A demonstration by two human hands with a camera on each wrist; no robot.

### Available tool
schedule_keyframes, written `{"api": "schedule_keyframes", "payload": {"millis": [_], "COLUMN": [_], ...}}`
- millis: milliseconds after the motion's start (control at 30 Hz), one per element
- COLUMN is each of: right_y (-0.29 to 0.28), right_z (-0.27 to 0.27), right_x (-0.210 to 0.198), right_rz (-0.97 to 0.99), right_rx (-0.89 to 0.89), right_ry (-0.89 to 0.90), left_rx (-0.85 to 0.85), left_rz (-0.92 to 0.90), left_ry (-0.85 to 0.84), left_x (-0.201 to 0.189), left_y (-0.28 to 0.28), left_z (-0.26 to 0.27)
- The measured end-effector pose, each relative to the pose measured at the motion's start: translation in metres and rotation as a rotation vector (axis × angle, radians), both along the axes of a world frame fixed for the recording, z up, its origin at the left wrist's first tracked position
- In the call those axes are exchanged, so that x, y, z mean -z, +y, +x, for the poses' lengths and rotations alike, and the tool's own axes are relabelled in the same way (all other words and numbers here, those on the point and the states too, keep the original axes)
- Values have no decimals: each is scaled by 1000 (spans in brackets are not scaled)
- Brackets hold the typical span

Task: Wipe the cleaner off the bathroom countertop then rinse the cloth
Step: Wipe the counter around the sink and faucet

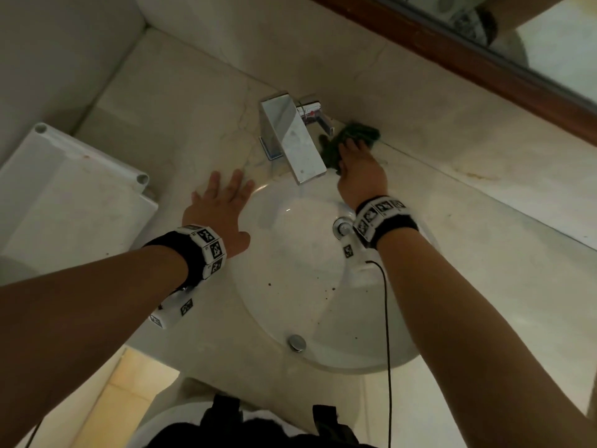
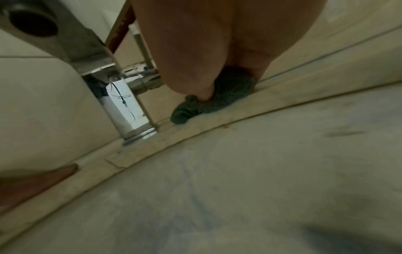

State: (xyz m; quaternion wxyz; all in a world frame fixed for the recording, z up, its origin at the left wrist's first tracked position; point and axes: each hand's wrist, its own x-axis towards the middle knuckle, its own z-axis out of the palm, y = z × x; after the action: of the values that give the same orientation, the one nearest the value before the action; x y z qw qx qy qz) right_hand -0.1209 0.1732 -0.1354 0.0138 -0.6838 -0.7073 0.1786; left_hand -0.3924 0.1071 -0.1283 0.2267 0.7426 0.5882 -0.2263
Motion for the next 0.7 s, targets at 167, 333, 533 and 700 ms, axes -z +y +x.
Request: {"api": "schedule_keyframes", "payload": {"millis": [167, 333, 533, 700], "right_y": [18, -13, -29, 1], "right_z": [-21, 54, 66, 13], "right_x": [2, -1, 2, 4], "right_rz": [-40, -22, 47, 42], "right_rx": [-158, 39, 229, -54], "right_ry": [8, -24, 10, 52], "left_rx": [-2, 10, 6, -13], "left_rz": [-5, -5, 19, 24], "left_ry": [-1, -6, -26, -34], "left_x": [2, 3, 3, 4], "left_y": [0, -1, -3, -3], "left_z": [0, -1, -2, -1]}}
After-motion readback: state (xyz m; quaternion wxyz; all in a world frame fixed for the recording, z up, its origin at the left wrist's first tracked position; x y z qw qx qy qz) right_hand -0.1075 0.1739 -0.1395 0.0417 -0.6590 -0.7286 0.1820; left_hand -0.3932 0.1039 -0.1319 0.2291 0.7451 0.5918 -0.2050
